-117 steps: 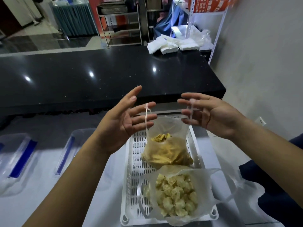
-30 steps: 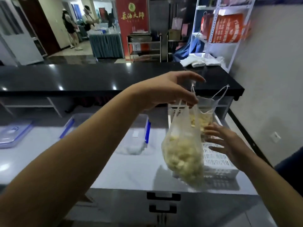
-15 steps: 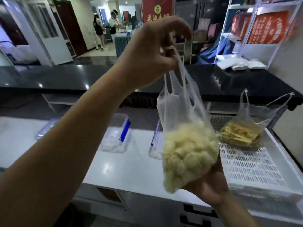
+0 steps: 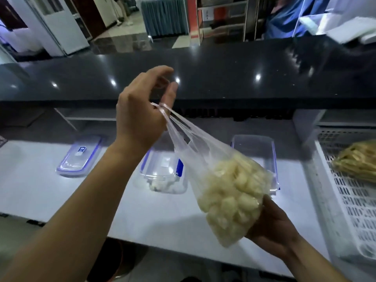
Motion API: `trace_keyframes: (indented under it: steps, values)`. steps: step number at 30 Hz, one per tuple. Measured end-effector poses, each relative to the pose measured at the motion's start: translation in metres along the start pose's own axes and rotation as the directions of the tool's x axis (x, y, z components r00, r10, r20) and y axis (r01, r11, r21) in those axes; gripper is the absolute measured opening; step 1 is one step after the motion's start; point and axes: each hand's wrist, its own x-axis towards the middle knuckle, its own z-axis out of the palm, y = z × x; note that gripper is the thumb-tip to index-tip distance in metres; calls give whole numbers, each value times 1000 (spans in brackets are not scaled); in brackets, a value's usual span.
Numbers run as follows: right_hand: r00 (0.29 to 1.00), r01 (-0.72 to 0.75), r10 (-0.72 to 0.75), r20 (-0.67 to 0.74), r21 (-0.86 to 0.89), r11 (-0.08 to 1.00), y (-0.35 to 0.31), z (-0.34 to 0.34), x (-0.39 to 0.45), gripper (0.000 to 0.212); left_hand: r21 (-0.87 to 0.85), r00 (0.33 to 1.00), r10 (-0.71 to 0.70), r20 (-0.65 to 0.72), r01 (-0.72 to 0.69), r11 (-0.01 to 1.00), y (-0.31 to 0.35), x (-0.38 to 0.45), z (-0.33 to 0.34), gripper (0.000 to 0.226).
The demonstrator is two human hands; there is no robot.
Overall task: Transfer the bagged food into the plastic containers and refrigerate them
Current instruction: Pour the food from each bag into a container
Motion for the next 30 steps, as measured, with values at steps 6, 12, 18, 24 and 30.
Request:
trace_keyframes:
  steps: [6,12,18,24,30]
  values:
    - [946,151,-203,-254,-212,966,4,39,16,90,-230,978,90,191,-44,972,-51,17,29,37]
    - [785,362,-339,-518,-61,930,47,47,10,87,-459,899,220,378,-24,888,-69,8,74,44]
    - [574,486,-404,-713,-101,868,90,42,-12,82,-524,759,330,561,17,851,-56,-21,143,40]
    - [397,561,-433,-809,-159,812,110,36,-33,42,-419,535,372,758,-37,907,-48,-55,209,46]
    - [255,608,-371,-893,-150,780,102,21,-32,45,-381,491,361,793,-64,922,-22,-52,247,48]
